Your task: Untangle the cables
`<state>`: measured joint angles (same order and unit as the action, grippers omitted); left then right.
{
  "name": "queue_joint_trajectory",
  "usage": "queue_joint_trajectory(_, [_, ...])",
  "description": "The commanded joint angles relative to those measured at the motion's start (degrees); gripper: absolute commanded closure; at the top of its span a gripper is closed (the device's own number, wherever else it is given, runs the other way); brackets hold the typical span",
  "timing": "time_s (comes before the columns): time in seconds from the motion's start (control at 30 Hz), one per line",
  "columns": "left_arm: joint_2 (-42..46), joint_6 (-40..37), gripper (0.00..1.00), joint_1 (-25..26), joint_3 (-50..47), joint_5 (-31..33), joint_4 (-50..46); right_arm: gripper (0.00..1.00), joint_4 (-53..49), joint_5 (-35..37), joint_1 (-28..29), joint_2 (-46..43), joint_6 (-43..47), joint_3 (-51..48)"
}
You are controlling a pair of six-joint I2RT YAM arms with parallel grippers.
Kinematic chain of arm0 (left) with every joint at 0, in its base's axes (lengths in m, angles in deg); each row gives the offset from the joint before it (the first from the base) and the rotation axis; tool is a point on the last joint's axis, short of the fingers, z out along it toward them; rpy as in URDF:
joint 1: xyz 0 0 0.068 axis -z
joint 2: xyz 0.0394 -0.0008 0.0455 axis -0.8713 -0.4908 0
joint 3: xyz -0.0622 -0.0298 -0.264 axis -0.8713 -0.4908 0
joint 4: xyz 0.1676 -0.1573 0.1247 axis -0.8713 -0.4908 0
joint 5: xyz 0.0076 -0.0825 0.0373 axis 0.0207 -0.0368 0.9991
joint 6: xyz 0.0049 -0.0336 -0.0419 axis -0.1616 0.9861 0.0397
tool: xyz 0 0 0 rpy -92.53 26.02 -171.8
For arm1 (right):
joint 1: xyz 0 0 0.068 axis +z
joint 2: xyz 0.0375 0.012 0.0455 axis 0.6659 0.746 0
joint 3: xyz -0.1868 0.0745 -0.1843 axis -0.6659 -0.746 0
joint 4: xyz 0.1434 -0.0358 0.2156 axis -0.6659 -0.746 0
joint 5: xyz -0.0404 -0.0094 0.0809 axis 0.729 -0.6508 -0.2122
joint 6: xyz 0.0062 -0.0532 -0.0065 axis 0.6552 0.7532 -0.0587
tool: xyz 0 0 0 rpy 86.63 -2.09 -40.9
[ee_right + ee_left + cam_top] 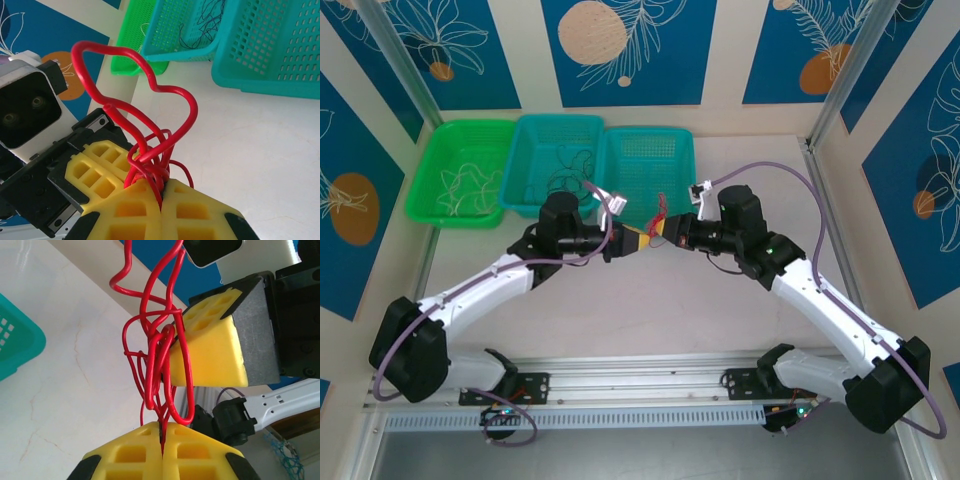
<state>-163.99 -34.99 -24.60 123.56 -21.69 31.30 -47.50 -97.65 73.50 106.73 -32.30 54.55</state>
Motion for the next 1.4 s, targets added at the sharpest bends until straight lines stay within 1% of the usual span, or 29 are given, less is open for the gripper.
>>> queue_joint_trajectory(0.0, [3.5,-4.3,1.00,0.4,1.0,6.0,-5.0,0.94,-6.4,8.1,-0.9,-2.7,0.9,0.9])
queue_joint_trajectory(0.07, [5.2,-5.6,1.00,0.1,0.3,9.3,-7.0,0.92,-13.4,16.4,-3.5,-4.7,-1.7,0.1])
queue_joint_trajectory(0.13, [6.9,-6.5,1.00,-0.2,-0.8,11.1,-7.3,0.92,-20.3,21.1,-8.3,-6.5,-5.5,-1.3])
queue_joint_trajectory(0.2, [8.5,-7.0,1.00,-0.5,-1.7,12.4,-7.5,0.93,-23.6,19.9,-15.3,-9.0,-7.4,-4.3])
queue_joint_trajectory(0.27, [9.9,-7.5,1.00,-0.8,-2.5,13.3,-7.9,0.93,-23.4,14.8,-22.6,-12.2,-8.0,-8.5])
queue_joint_trajectory(0.33, [10.6,-7.7,1.00,-1.1,-2.9,13.6,-8.2,0.93,-22.9,11.2,-27.6,-15.4,-7.9,-11.5])
queue_joint_trajectory(0.47, [10.7,-7.5,1.00,-1.3,-3.3,13.0,-8.2,0.93,-23.9,9.7,-32.3,-19.2,-7.3,-13.4])
queue_joint_trajectory(0.6, [10.0,-6.9,1.00,-1.4,-3.4,11.3,-7.7,0.94,-23.3,6.9,-33.2,-19.1,-6.2,-12.9])
queue_joint_trajectory(0.7, [9.7,-6.8,1.00,-1.3,-3.5,10.2,-7.1,0.91,-16.2,-1.6,-31.9,-18.6,-4.9,-13.7])
queue_joint_trajectory(0.77, [9.5,-6.8,1.00,-1.3,-3.6,10.2,-6.8,0.87,-9.7,-6.2,-28.0,-18.0,-5.0,-14.5])
queue_joint_trajectory(0.8, [9.4,-6.8,1.00,-1.3,-3.7,10.1,-6.5,0.83,-7.3,-7.0,-25.8,-17.7,-4.7,-14.5])
queue_joint_trajectory(0.97, [8.7,-6.1,1.00,-1.3,-3.1,9.3,-5.9,0.59,-0.9,-4.3,-8.1,-13.3,1.9,-9.5])
queue_joint_trajectory(1.03, [8.6,-6.0,1.00,-1.3,-2.8,9.1,-5.9,0.55,-0.7,-2.9,-3.8,-10.4,4.4,-7.0])
queue_joint_trajectory(1.13, [8.9,-5.4,1.00,-1.5,-2.2,12.2,-6.2,0.55,-1.3,-1.2,-0.9,-6.5,5.2,-4.3])
queue_joint_trajectory(1.23, [8.6,-7.2,1.00,-2.6,1.7,18.0,-9.4,0.55,1.4,-1.7,0.1,-4.4,4.3,-3.9])
queue_joint_trajectory(1.27, [7.8,-8.1,1.00,-3.5,3.1,19.1,-9.5,0.56,2.1,-1.7,0.5,-4.0,4.1,-3.8])
queue_joint_trajectory(1.37, [3.2,-9.2,1.00,-6.5,7.3,19.3,-8.0,0.56,1.8,-0.4,0.9,-3.5,3.7,-3.1])
